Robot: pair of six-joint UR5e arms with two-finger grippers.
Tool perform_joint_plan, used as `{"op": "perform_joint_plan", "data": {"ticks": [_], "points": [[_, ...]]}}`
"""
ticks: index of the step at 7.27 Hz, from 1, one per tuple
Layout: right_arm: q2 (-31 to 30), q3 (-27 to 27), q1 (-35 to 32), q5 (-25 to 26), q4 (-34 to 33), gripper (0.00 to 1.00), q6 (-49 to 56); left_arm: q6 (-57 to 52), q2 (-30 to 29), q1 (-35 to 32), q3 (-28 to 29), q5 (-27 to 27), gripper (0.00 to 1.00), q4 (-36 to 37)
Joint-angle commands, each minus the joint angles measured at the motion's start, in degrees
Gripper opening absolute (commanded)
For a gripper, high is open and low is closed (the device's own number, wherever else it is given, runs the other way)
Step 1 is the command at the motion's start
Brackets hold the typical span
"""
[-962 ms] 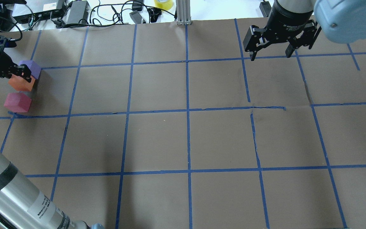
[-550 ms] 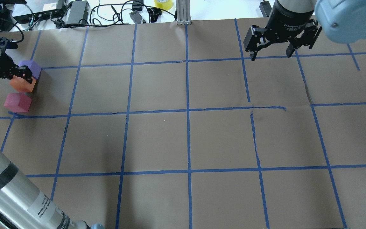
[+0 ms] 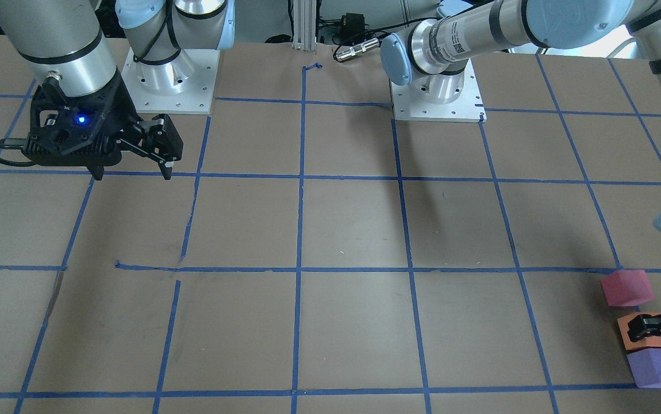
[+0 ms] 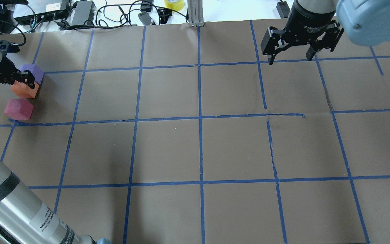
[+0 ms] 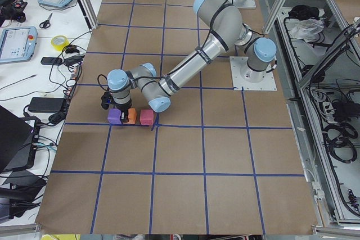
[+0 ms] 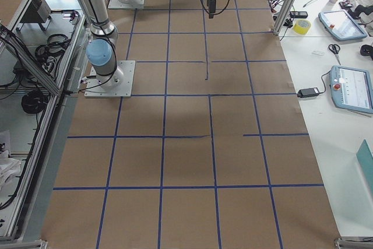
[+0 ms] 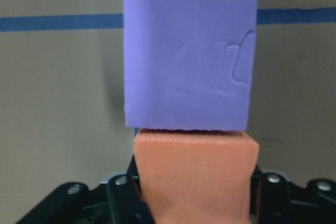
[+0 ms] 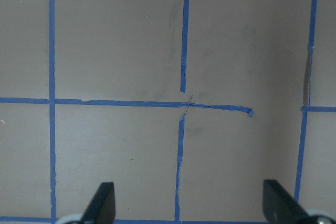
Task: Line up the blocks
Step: 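Press the orange cube into line against the purple cube, open left gripper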
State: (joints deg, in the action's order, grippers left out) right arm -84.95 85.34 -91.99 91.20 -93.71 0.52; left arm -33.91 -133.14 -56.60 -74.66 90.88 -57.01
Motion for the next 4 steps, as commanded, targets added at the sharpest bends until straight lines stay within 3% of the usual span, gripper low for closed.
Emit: {"op": "perform_joint_plan", "data": {"ticks": [1, 2, 4], "points": [[0.05, 0.00, 0.05, 0.03, 0.02, 1.00, -0.08, 0.07, 0.07, 0.09, -0.66, 0.00, 0.00, 0.06], [-0.04, 0.00, -0.04, -0.05, 0.02, 1.00, -0.08, -0.02, -0.02, 0.26, -0.75, 0.17, 0.03, 0.32], [-0.04, 0.00, -0.04, 0.03, 0.02, 1.00, -0.08, -0.63, -0.11, 1.23, -2.41, 0.43, 0.82, 5.38]]}}
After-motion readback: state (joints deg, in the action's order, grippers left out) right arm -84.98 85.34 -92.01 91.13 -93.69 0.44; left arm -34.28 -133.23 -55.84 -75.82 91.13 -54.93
